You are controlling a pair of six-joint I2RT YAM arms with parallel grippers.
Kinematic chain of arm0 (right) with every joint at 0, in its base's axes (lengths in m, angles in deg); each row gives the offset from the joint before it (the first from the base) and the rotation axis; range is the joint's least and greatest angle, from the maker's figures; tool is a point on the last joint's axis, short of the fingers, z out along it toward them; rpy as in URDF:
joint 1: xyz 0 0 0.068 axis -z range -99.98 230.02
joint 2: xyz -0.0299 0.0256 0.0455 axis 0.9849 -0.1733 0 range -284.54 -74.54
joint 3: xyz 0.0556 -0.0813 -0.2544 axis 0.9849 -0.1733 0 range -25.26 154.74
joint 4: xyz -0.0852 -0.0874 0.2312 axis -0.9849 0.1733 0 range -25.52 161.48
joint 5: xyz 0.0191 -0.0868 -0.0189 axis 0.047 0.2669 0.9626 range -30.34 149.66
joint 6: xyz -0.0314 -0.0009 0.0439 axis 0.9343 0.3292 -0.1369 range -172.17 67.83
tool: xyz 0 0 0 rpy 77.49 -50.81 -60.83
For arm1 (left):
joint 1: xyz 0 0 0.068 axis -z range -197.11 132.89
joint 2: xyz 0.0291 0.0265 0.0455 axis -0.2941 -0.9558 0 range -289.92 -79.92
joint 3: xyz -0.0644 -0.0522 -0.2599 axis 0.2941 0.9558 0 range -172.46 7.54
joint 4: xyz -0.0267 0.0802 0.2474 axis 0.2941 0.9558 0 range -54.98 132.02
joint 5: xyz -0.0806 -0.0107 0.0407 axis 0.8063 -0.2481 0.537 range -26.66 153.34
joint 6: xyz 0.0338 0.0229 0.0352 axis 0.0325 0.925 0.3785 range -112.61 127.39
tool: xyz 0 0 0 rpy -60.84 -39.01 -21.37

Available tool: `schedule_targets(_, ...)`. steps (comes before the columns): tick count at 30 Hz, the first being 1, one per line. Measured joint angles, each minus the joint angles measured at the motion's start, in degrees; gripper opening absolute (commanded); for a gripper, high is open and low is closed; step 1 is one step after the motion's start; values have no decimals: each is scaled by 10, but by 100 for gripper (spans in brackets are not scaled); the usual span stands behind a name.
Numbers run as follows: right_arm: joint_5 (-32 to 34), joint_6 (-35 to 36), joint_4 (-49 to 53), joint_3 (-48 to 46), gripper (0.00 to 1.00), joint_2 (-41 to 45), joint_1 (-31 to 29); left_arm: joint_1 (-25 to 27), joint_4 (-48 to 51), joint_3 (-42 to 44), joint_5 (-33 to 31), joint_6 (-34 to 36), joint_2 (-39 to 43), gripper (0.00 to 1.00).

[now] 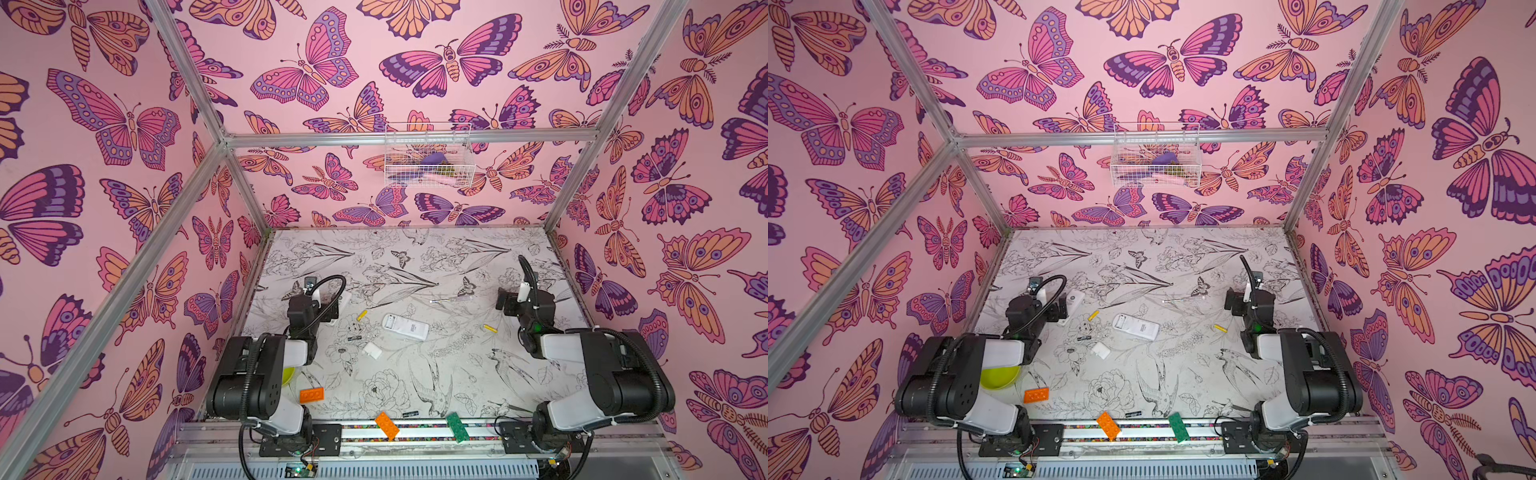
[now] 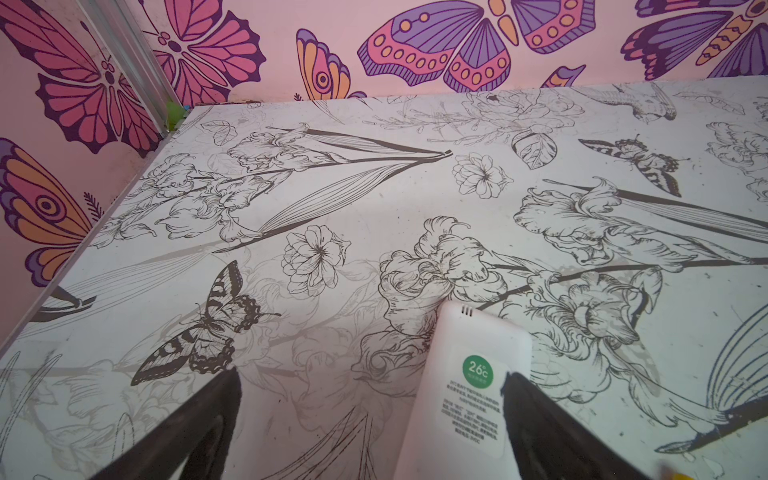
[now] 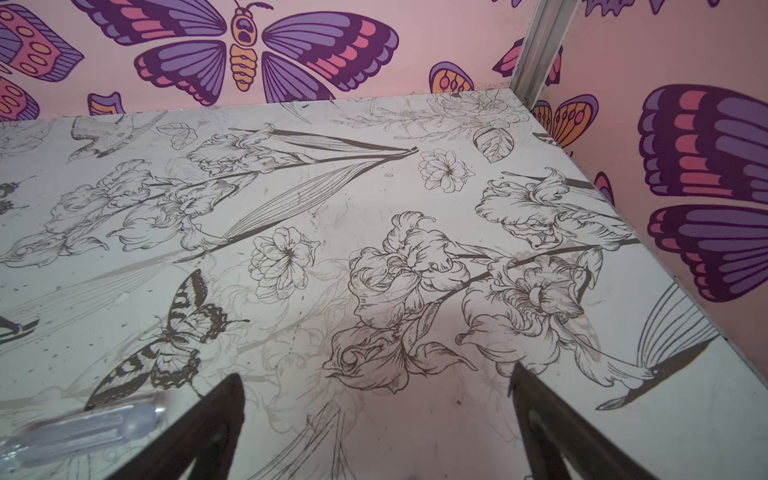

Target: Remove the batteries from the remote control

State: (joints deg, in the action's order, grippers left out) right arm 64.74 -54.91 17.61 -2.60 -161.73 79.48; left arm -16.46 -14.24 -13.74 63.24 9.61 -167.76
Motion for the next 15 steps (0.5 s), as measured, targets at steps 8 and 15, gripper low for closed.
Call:
schedule_targets(8,-6,0,4,0,99,0,0,0,0,0,0,0,0,100)
schedule_targets(15,-7,0,5,0,99,0,0,0,0,0,0,0,0,100)
